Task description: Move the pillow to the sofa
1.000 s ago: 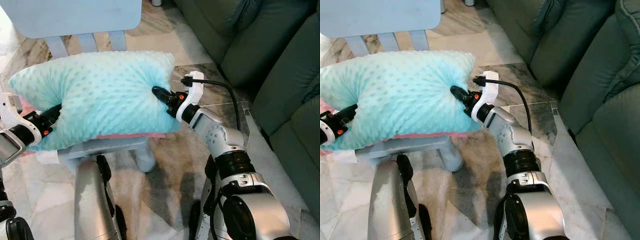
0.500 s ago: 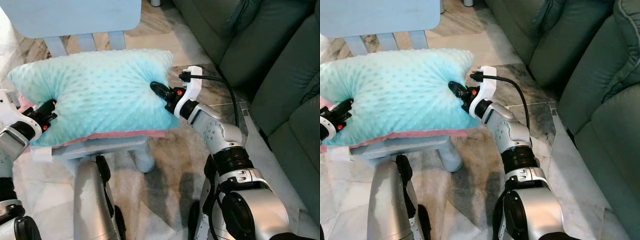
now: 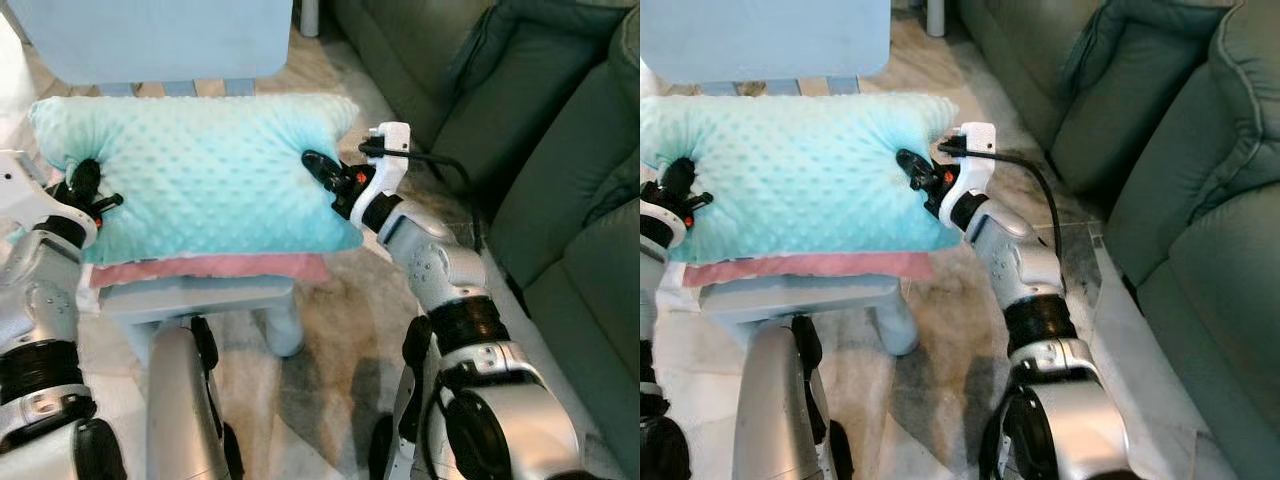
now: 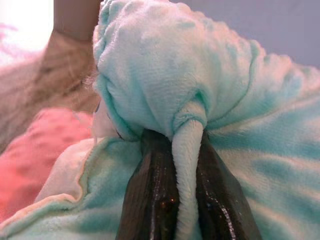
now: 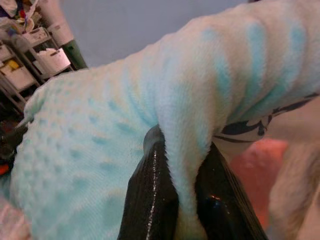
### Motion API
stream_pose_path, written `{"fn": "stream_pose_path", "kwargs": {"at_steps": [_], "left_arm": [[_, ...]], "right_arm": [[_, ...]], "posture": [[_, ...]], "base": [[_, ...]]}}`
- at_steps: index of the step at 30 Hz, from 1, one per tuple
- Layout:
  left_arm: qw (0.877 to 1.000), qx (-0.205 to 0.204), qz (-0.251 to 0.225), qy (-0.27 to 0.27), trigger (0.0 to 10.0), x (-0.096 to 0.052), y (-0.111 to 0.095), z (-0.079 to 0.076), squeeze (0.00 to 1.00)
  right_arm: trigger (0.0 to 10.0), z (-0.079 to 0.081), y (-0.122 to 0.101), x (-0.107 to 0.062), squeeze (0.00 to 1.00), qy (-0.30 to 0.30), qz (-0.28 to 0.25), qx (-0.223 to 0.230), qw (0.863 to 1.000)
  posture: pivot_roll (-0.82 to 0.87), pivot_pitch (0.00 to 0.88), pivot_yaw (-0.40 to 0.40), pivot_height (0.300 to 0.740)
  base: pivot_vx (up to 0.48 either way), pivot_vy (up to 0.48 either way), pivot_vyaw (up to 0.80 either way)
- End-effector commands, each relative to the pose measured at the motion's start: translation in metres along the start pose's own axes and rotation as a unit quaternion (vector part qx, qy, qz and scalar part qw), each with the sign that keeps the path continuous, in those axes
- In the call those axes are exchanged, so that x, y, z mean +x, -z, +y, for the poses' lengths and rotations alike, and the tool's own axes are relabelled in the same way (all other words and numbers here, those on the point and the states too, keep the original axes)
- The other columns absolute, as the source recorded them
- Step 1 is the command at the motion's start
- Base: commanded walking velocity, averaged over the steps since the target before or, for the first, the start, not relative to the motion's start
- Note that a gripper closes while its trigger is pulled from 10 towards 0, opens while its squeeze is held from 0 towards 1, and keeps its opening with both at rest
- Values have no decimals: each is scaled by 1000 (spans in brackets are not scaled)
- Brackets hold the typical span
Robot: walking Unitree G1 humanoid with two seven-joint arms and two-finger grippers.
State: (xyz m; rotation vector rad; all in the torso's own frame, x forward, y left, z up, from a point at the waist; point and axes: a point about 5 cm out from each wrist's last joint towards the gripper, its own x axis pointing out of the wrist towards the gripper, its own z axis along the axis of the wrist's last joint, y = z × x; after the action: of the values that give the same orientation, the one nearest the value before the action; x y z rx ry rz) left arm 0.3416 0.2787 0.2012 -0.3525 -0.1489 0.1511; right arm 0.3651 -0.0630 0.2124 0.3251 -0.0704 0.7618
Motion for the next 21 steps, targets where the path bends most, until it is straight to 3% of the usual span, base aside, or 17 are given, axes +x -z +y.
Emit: {"fn": "stream_pose_path", "kwargs": {"at_steps": [1, 4, 6, 10, 11, 12, 13, 14, 15, 16, 21], "left_arm": [[1000, 22, -14, 11, 0, -3, 2, -14, 0], [999, 36, -8, 22, 0, -11, 15, -28, 0], [996, 77, -16, 47, 0, -24, 28, -44, 0], [993, 102, -20, 50, 0, -35, 37, -51, 0], [993, 109, -18, 43, 4039, -40, 41, -51, 0], [992, 118, -16, 35, 7176, -47, 45, -52, 0], [992, 120, -16, 34, 10000, -50, 47, -53, 0], [991, 126, -7, 35, 10000, -52, 50, -53, 0], [990, 134, -3, 34, 10000, -55, 51, -53, 0], [989, 141, -4, 37, 10000, -58, 53, -55, 0], [985, 169, -20, 31, 10000, -74, 56, -58, 0]], "right_arm": [[0, 3, -10, -8, 0, -5, -14, -31, 999], [0, 0, -10, -25, 0, 6, -15, -60, 998], [0, -4, -12, -45, 0, 20, -14, -86, 996], [0, -5, -11, -59, 0, 27, -7, -103, 994], [0, -5, -9, -64, 0, 38, -5, -121, 992], [0, -6, -7, -71, 0, 55, -3, -143, 988], [2863, -7, -7, -73, 0, 65, -4, -145, 987], [4902, -8, -7, -75, 0, 80, -6, -142, 987], [8706, -9, -6, -78, 0, 94, -7, -142, 985], [10000, -9, -5, -81, 0, 109, -8, -145, 983], [10000, -15, 4, -96, 0, 202, -5, -151, 968]], "posture": [[38, 0, -20, 378], [26, 0, -5, 378], [22, 0, 7, 378], [16, 0, 29, 378], [14, 0, 33, 378], [18, 0, 32, 378], [19, 0, 31, 378], [21, 0, 29, 378], [21, 0, 29, 378], [25, 0, 25, 378], [28, 0, 20, 378]], "base": [[0, 0, 0], [0, 0, 0], [0, 0, 0], [0, 0, 0], [0, 0, 0], [0, 0, 0], [0, 0, 0], [0, 0, 0], [0, 0, 0], [0, 0, 0], [0, 0, 0]]}}
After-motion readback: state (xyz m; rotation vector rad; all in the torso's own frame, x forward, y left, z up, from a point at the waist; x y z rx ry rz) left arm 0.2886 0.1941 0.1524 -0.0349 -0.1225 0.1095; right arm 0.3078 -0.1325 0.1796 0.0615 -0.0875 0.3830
